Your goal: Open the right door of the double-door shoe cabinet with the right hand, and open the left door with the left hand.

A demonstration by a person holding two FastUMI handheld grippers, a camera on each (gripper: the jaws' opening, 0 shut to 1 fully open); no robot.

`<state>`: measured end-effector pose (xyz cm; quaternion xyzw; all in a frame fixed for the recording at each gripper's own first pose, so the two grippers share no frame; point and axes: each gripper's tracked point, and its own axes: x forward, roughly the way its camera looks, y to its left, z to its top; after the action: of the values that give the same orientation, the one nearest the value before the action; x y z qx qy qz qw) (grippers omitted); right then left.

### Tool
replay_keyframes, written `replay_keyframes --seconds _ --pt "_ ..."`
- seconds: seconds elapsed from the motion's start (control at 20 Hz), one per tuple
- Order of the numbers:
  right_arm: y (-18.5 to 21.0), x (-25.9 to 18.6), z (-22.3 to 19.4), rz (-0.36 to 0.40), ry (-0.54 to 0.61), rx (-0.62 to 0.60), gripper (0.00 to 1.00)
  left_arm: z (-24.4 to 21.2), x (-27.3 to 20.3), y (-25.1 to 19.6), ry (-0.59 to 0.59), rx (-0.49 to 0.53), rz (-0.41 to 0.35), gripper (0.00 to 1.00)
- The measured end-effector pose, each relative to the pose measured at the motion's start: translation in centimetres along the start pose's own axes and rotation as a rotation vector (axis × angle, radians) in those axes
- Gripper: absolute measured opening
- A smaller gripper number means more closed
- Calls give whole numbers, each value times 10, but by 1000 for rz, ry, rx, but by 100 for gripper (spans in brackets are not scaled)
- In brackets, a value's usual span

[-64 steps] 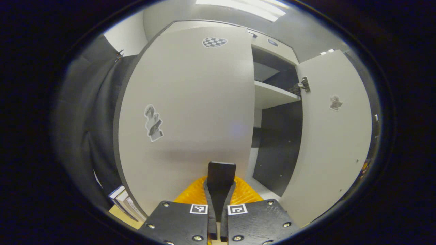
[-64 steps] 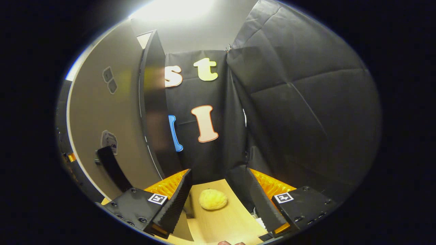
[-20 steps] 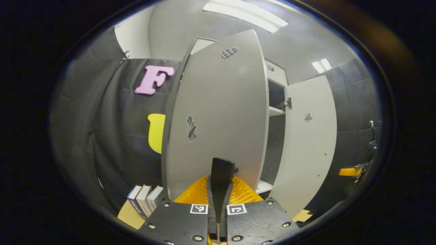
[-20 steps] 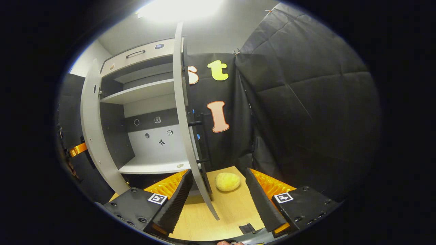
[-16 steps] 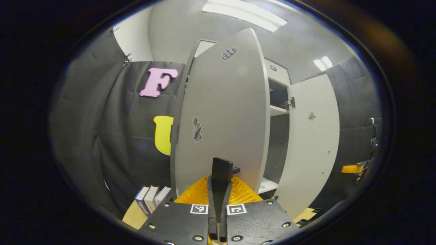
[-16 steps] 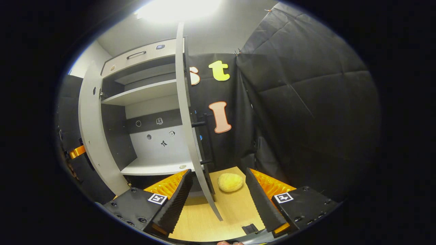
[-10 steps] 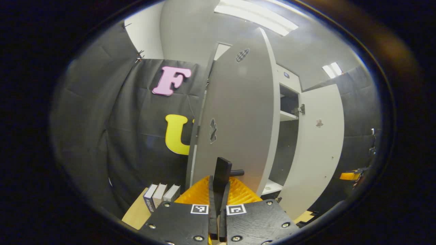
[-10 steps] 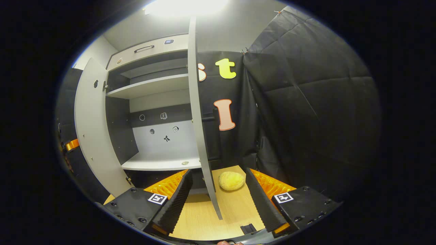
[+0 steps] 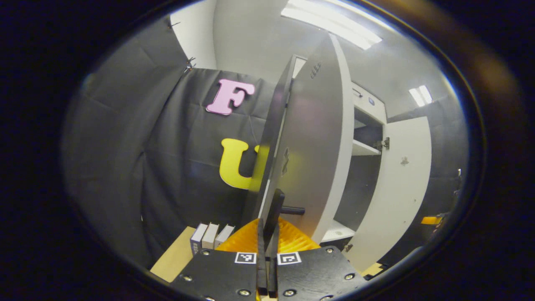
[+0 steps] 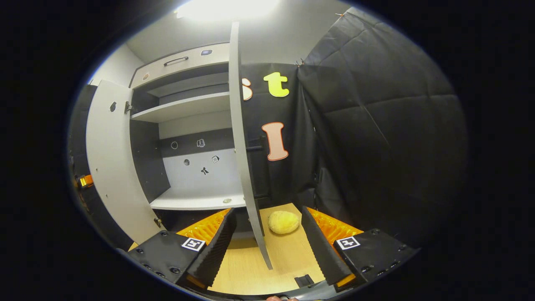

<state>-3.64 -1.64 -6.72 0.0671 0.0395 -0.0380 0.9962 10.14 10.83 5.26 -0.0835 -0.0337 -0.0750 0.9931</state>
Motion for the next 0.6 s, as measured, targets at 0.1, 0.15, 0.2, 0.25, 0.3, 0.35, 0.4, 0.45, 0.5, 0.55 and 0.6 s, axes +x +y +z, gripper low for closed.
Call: replay_keyframes --seconds 0.1,0.15,0.2,0.25,0.3,0.35,0.4,0.45,0.5,0.55,0.6 --pt "2 1 1 6 -1 23 98 1 -3 0 -5 -16 10 3" --pt "2 1 1 10 1 30 98 0 -3 -1 -8 -33 18 2" --pt "1 3 1 10 1 31 98 1 -5 -1 -9 -46 22 3" --pt "1 4 2 9 0 30 98 0 -6 -4 -9 -63 17 4" --pt "2 4 1 11 1 27 98 0 -7 -5 -7 -75 16 3" --pt "5 4 -2 12 6 24 98 0 -9 -4 -4 -69 23 2" --pt "8 4 -3 14 11 21 98 0 -11 -2 0 -48 34 3" --pt "7 5 -4 15 13 18 98 1 -14 -1 0 -24 47 4" --pt "8 5 -2 18 12 17 98 5 -19 0 -7 -9 57 3" --pt "11 6 0 21 6 20 98 10 -22 -2 -20 -6 59 3" --pt "13 7 3 27 1 25 98 15 -24 -5 -37 -14 55 3"
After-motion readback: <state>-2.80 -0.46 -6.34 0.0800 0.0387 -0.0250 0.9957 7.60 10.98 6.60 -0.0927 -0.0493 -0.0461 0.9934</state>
